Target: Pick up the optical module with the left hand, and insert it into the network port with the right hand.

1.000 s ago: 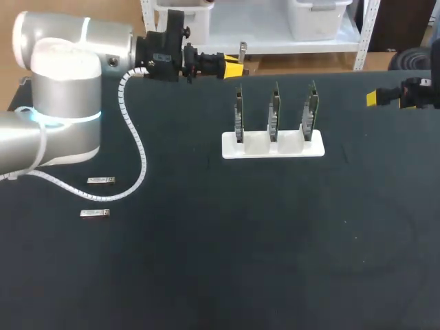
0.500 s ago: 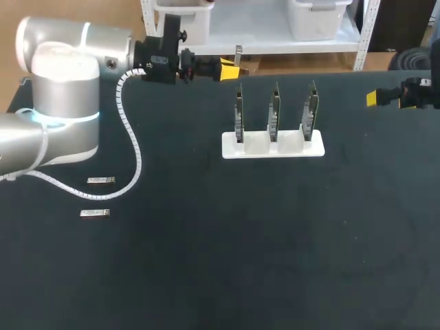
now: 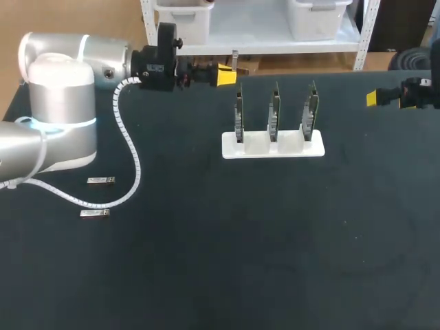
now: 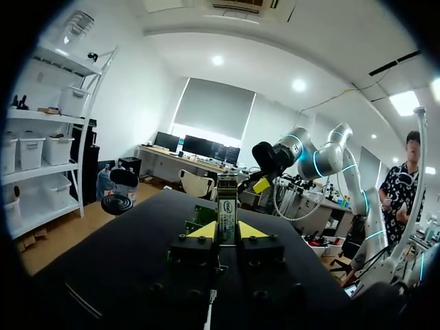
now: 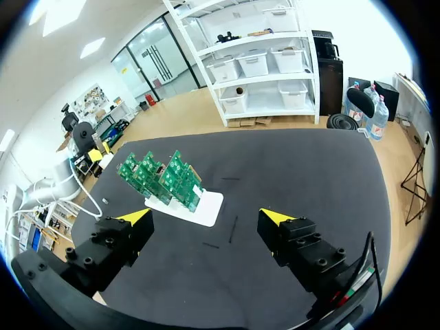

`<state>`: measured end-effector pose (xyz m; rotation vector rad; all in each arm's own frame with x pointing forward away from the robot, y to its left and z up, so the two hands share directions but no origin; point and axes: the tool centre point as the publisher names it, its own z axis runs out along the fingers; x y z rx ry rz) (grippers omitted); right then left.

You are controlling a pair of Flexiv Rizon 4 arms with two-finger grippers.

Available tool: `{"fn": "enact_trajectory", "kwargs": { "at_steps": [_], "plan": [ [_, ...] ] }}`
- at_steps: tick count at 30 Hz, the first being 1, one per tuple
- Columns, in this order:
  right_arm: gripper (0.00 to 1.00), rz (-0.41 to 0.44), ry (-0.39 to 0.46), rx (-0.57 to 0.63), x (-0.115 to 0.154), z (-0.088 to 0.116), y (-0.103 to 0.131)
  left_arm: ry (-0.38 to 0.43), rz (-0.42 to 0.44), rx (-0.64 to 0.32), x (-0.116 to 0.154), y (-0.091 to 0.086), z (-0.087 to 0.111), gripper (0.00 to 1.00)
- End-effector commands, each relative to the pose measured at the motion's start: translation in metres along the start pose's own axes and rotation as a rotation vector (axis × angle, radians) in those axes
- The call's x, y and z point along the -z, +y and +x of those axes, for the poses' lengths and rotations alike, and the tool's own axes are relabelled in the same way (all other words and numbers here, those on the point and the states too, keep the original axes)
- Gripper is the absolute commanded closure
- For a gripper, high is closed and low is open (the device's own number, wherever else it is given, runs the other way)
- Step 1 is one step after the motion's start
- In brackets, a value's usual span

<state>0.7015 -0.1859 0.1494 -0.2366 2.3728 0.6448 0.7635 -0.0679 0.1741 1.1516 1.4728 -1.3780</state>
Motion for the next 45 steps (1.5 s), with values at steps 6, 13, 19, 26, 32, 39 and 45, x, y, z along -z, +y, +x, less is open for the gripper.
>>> {"fn": "enact_trajectory", "kwargs": {
  "at_steps": [6,13,19,26,32,39,45],
  "plan": [
    [0.00,0.010,0.000,-0.001,0.001,0.000,0.002,0.014,0.021,-0.046,-0.004,0.005,0.000,1.00],
    [0.00,0.010,0.000,-0.001,0.001,0.000,0.002,0.015,0.023,-0.082,-0.006,0.005,-0.001,1.00],
    [0.00,0.010,0.000,-0.001,0.001,0.000,0.002,0.001,0.043,-0.085,-0.009,0.005,-0.001,1.00],
    [0.00,0.010,0.000,-0.001,0.001,0.000,0.002,0.002,0.060,-0.092,-0.013,0.004,0.001,1.00],
    [0.00,0.010,0.000,-0.001,0.001,0.000,0.002,0.015,0.062,-0.105,-0.013,0.004,0.002,1.00],
    [0.00,0.010,0.000,-0.001,0.001,0.000,0.002,0.021,0.060,-0.100,-0.011,0.004,0.003,1.00],
    [0.00,0.010,0.000,-0.001,0.001,0.000,0.002,0.029,0.063,-0.104,-0.009,0.003,0.005,1.00]
  ]
}}
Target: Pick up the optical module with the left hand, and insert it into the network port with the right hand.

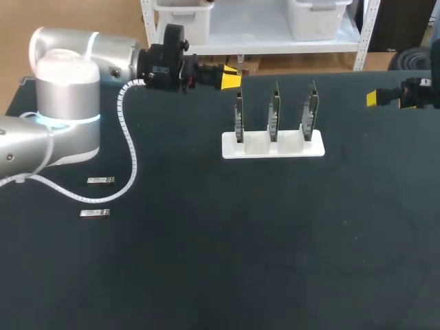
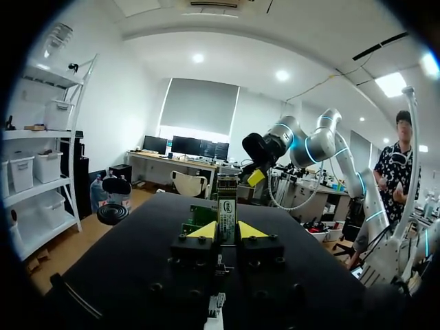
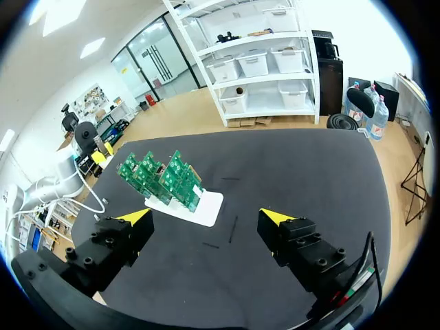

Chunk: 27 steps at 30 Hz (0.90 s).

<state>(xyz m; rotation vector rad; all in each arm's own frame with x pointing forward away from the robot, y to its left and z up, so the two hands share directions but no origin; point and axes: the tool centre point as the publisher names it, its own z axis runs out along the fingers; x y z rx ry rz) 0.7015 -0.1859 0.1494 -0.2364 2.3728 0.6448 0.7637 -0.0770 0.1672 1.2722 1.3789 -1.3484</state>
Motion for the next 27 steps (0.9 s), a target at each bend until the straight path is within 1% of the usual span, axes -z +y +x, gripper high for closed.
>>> {"fn": "enact_trajectory", "kwargs": {
  "at_steps": [1,8,9,10,12,14,15,16,18,20,23,25,27],
  "plan": [
    [0.00,0.010,0.000,-0.001,0.001,0.000,0.002,0.001,0.003,0.000,0.001,0.001,0.000,1.00],
    [0.00,0.010,0.000,-0.001,0.001,0.000,0.002,0.001,0.003,0.000,0.001,0.001,0.000,1.00],
    [0.00,0.015,0.016,0.054,0.003,-0.003,0.000,0.001,0.003,0.000,0.001,0.001,0.000,1.00],
    [0.00,-0.028,0.015,0.101,0.005,-0.008,0.000,0.001,0.003,0.000,0.001,0.001,0.000,1.00],
    [0.00,-0.032,0.025,0.200,0.007,-0.021,0.002,0.001,0.003,0.000,0.001,0.001,0.000,1.00],
    [0.00,-0.066,0.040,0.298,0.002,-0.033,0.008,0.001,0.003,0.000,0.001,0.001,0.000,1.00],
    [0.00,-0.070,0.047,0.337,-0.002,-0.040,0.011,0.001,0.003,0.000,0.001,0.001,0.000,1.00],
    [0.00,-0.096,0.049,0.366,-0.008,-0.046,0.014,0.001,0.003,0.000,0.001,0.001,0.000,1.00],
    [0.00,-0.133,0.051,0.392,-0.021,-0.058,0.021,0.001,0.003,0.000,0.001,0.001,0.000,1.00],
    [0.00,-0.194,0.046,0.413,-0.032,-0.069,0.030,0.001,0.003,0.000,0.001,0.001,0.000,1.00],
    [0.00,-0.245,0.038,0.438,-0.045,-0.078,0.046,0.001,0.003,0.000,0.001,0.001,0.000,1.00],
    [0.00,-0.272,0.028,0.447,-0.048,-0.081,0.053,0.001,0.003,0.000,0.001,0.001,0.000,1.00],
    [0.00,-0.251,0.017,0.429,-0.048,-0.082,0.054,0.001,0.003,0.000,0.001,0.001,0.000,1.00]
  ]
}}
